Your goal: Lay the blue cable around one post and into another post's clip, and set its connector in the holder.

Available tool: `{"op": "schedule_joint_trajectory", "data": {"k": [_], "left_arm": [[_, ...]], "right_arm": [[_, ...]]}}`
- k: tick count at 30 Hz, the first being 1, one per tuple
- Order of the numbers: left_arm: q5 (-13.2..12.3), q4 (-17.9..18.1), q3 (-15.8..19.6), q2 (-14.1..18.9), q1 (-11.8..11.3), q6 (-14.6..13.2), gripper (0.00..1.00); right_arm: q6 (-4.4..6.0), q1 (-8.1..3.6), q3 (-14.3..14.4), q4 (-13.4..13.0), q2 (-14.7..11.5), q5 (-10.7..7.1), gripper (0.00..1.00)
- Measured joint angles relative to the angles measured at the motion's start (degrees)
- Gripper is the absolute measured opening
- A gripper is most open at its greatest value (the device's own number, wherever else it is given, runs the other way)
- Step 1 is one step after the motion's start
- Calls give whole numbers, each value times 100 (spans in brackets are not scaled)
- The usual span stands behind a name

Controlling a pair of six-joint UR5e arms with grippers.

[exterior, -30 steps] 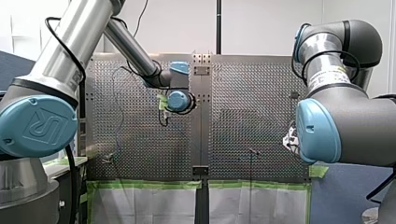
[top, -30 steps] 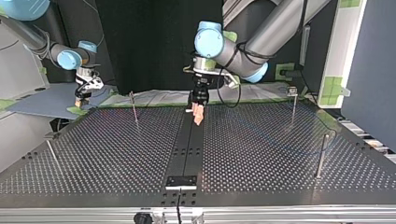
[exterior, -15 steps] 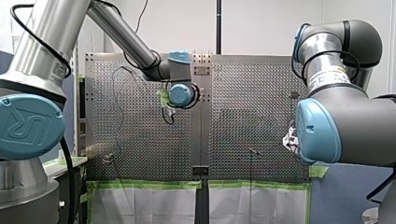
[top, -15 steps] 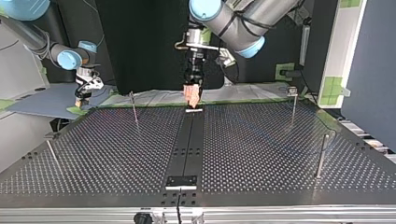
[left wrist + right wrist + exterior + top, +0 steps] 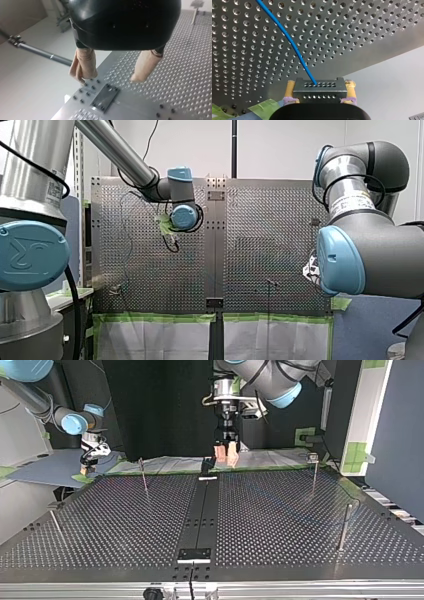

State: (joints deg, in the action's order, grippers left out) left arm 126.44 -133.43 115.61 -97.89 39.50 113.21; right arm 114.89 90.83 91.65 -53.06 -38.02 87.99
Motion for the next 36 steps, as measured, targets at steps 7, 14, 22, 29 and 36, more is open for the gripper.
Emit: {"op": "schedule_joint_trajectory", "data": {"k": [7,14,22,29,36], "left_arm": [[336,80,337,337,-164,337,100],[559,126,710,710,-324,710,100],[519,216,1161,1163,-457,931,100],[332,506,1507,1508,-577,1073,100],[185,806,1895,1765,-794,1283,100]], "right_arm": [[24,-2,-1,11,0,0,0],[68,-1,0,-10,0,-1,0],[87,-1,-1,-10,3,-52,0],[82,0,0,11,0,-61,0],[79,1,0,14,0,-62,0]]}}
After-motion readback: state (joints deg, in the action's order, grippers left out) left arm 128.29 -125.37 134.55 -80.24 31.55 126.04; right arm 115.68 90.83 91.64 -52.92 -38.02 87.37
